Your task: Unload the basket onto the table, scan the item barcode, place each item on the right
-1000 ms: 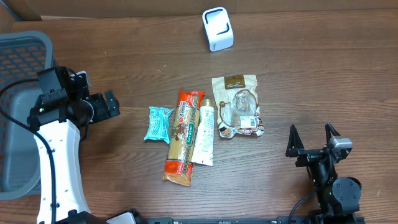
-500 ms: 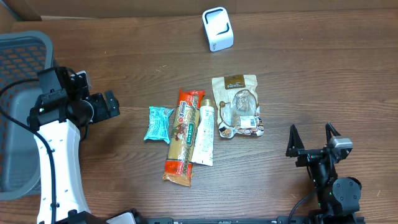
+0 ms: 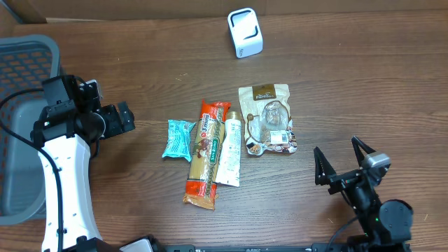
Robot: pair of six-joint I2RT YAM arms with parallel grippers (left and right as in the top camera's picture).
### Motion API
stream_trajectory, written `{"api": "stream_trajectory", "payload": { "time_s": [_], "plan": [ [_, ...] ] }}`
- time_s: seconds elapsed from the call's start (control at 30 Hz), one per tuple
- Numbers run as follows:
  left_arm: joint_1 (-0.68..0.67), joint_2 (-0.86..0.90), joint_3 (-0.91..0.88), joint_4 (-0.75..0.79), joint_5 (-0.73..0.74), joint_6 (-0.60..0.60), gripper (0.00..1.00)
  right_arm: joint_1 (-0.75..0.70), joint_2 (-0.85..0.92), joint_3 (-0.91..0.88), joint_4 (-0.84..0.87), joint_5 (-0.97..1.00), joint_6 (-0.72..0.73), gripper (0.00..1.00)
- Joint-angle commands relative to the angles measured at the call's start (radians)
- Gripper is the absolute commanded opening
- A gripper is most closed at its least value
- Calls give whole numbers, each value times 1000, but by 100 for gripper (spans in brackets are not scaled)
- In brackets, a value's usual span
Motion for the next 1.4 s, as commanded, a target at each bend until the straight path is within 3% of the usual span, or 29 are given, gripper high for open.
{"api": "stream_trajectory", "payload": {
  "time_s": [0.0, 0.2, 0.53, 1.0, 1.13, 1.37],
  "plan": [
    [0, 1, 6, 3, 18, 19, 99, 4, 74, 164, -54, -32, 12, 100],
    [0, 1, 6, 3, 18, 19, 99, 4, 348, 416, -229, -75, 1, 100],
    [0, 1, 6, 3, 18, 19, 100, 4, 988, 911, -654, -179, 5, 100],
    [0, 1, 6, 3, 18, 19, 100, 37, 1489, 937, -369, -684, 84, 100],
    [0, 1, 6, 3, 18, 19, 100, 100, 1572, 937, -261, -688, 148, 100],
    [0, 1, 6, 3, 18, 19, 100, 214, 1659, 937, -190, -513, 248, 100]
  ]
}}
